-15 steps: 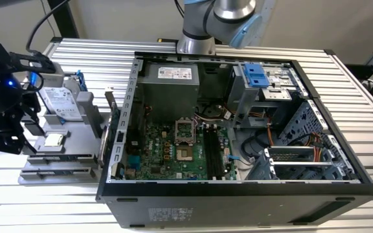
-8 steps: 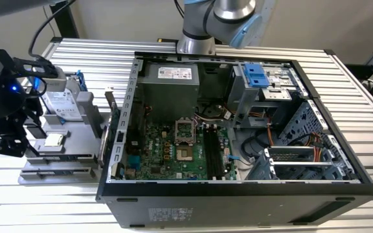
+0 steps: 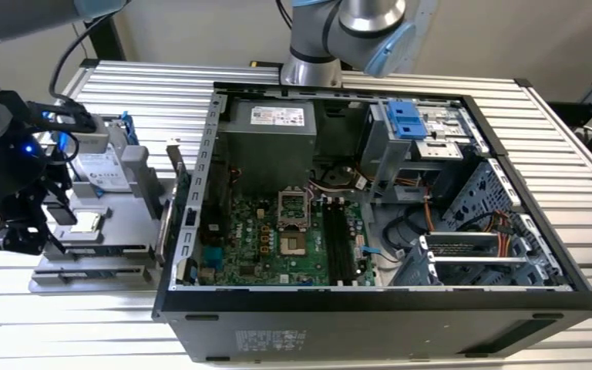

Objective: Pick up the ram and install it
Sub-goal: 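Pick up the ram and move it above insertion slot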

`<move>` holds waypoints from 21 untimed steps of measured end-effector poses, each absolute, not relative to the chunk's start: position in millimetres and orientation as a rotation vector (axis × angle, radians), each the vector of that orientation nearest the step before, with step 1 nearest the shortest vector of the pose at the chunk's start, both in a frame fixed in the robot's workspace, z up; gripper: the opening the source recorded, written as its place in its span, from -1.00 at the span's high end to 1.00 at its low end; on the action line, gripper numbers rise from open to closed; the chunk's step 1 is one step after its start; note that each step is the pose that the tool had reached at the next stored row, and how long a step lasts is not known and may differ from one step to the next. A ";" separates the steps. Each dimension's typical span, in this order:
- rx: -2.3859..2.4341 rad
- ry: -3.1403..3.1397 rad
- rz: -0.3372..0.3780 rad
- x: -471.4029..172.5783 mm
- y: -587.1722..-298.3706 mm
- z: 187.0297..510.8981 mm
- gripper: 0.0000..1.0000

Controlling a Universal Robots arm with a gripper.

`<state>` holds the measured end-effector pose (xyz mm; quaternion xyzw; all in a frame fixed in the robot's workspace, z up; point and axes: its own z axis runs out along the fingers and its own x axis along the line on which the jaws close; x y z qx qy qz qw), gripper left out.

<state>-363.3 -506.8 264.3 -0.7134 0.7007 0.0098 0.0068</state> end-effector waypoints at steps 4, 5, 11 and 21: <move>-2.231 2.192 0.031 -363.4 -507.8 258.6 -1.00; -2.231 2.192 0.031 -363.4 -508.1 257.3 -1.00; -2.229 2.195 0.030 -363.2 -508.5 249.7 -1.00; -2.227 2.197 0.030 -361.9 -510.0 238.4 -1.00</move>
